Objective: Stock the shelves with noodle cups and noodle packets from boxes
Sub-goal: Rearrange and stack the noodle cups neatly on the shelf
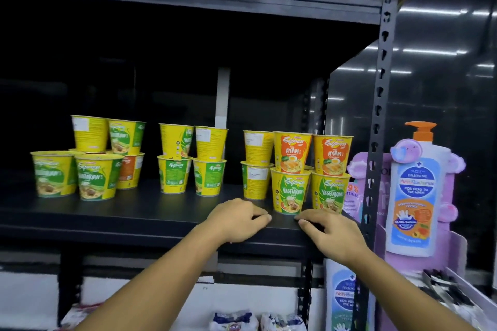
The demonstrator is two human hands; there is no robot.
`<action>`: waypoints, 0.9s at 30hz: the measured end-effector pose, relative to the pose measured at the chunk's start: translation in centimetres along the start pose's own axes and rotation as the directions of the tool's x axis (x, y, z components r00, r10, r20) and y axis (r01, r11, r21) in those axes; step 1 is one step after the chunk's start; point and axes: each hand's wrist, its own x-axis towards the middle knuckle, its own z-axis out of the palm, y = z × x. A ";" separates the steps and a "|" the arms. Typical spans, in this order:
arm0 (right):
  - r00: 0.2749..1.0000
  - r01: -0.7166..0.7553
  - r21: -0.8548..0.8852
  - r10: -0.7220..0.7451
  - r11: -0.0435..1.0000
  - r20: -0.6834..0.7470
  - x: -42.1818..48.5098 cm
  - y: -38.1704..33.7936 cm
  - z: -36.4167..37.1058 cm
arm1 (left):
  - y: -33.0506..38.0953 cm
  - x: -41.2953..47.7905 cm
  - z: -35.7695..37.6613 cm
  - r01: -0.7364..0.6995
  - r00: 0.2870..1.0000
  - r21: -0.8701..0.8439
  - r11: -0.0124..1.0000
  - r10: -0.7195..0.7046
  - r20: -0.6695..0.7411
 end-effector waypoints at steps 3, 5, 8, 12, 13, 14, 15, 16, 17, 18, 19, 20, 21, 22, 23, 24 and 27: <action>0.999 0.043 0.022 -0.043 0.999 -0.015 0.3 -0.5 0.4 | -1.6 -0.9 -0.4 0.030 0.998 -0.011 1.000 -0.029 0.054; 0.996 0.085 0.045 -0.084 0.995 -0.016 0.6 -1.4 0.9 | -2.5 -1.4 -0.8 0.045 0.996 -0.025 0.999 -0.043 0.077; 0.988 0.151 0.070 -0.153 0.986 0.013 1.2 -3.9 1.7 | -3.9 -2.5 -1.4 0.077 0.995 -0.053 0.996 -0.073 0.066; 0.971 0.206 0.082 -0.214 0.975 0.103 2.9 -8.1 2.8 | -6.0 -4.5 -2.4 0.152 0.988 -0.058 0.987 -0.152 0.017; 0.966 0.209 0.085 -0.219 0.974 0.137 3.5 -9.0 3.1 | -6.5 -5.0 -2.6 0.173 0.985 -0.062 0.983 -0.173 0.009; 0.959 0.206 0.087 -0.219 0.975 0.179 4.1 -10.0 3.5 | -7.2 -5.6 -2.8 0.193 0.981 -0.069 0.979 -0.193 -0.001; 0.950 0.204 0.086 -0.219 0.975 0.223 4.6 -10.9 3.8 | -7.9 -6.1 -3.0 0.213 0.977 -0.078 0.974 -0.214 -0.010; 0.938 0.210 0.085 -0.225 0.974 0.266 5.2 -12.0 4.2 | -8.7 -6.7 -3.2 0.231 0.972 -0.087 0.969 -0.233 -0.017; 0.922 0.218 0.086 -0.234 0.972 0.308 5.7 -13.0 4.4 | -9.4 -7.3 -3.5 0.248 0.968 -0.094 0.964 -0.251 -0.023; 0.905 0.231 0.091 -0.249 0.969 0.344 6.1 -14.1 4.7 | -10.2 -7.9 -3.8 0.263 0.963 -0.096 0.960 -0.268 -0.035; 0.890 0.245 0.104 -0.266 0.964 0.371 6.5 -15.3 4.9 | -11.0 -8.6 -4.2 0.279 0.958 -0.093 0.956 -0.284 -0.045; 0.875 0.258 0.121 -0.285 0.959 0.392 6.8 -16.5 5.1 | -11.9 -9.4 -4.6 0.296 0.952 -0.089 0.951 -0.301 -0.055; 0.860 0.271 0.140 -0.305 0.952 0.409 7.1 -17.7 5.4 | -12.8 -10.0 -4.9 0.315 0.945 -0.086 0.945 -0.321 -0.064; 0.843 0.285 0.160 -0.327 0.945 0.427 7.4 -18.9 5.8 | -13.9 -10.7 -5.2 0.336 0.937 -0.083 0.938 -0.342 -0.074; 0.825 0.301 0.178 -0.350 0.937 0.444 7.8 -20.1 6.3 | -14.9 -11.4 -5.4 0.361 0.926 -0.083 0.929 -0.367 -0.082; 0.808 0.314 0.193 -0.368 0.930 0.460 8.1 -21.4 6.8 | -16.0 -12.0 -5.7 0.382 0.916 -0.089 0.920 -0.389 -0.092; 0.771 0.338 0.237 -0.412 0.911 0.486 8.9 -25.2 8.3 | -18.9 -14.0 -6.8 0.424 0.892 -0.114 0.898 -0.436 -0.117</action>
